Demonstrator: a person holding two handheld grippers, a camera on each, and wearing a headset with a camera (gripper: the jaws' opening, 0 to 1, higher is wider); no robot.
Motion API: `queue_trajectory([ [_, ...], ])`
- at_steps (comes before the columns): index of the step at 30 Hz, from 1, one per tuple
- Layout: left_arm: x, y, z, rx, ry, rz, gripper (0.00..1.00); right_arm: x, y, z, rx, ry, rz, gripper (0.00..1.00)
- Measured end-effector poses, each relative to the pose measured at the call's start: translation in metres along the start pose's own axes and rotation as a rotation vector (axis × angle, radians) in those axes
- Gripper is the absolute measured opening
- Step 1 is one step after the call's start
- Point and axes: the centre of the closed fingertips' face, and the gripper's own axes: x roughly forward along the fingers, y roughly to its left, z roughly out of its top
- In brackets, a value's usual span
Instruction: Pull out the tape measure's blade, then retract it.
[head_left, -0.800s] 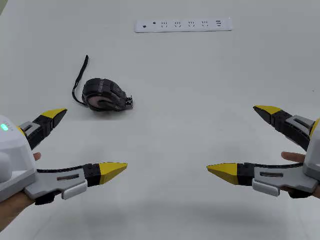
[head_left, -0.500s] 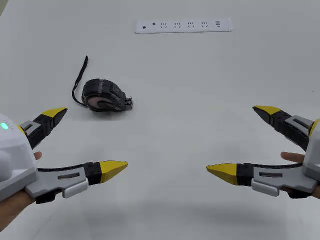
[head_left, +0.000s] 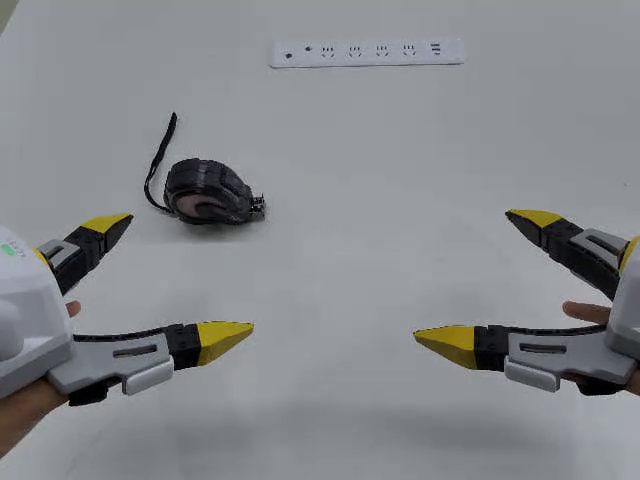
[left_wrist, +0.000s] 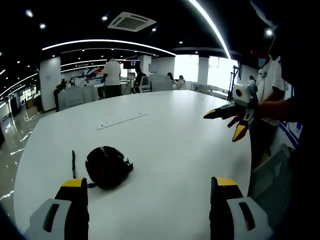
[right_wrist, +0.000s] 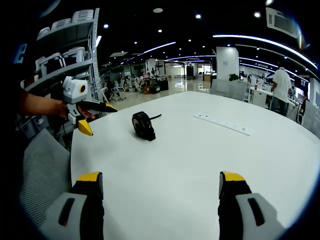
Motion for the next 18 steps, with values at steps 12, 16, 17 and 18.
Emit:
queue_trajectory([
  [12,0.004,0.006,0.002,0.039,0.025,-0.016,0.99,0.005,-0.006,0.002,-0.033,0.009,0.021,0.96],
  [16,0.005,0.008,0.003,0.055,0.037,-0.025,0.98,0.008,-0.009,0.004,-0.045,0.011,0.026,0.96],
  [17,0.006,0.009,0.004,0.059,0.04,-0.026,0.98,0.009,-0.01,0.005,-0.05,0.012,0.029,0.96],
  [18,0.006,0.01,0.005,0.062,0.042,-0.028,0.97,0.01,-0.011,0.005,-0.052,0.013,0.032,0.96],
])
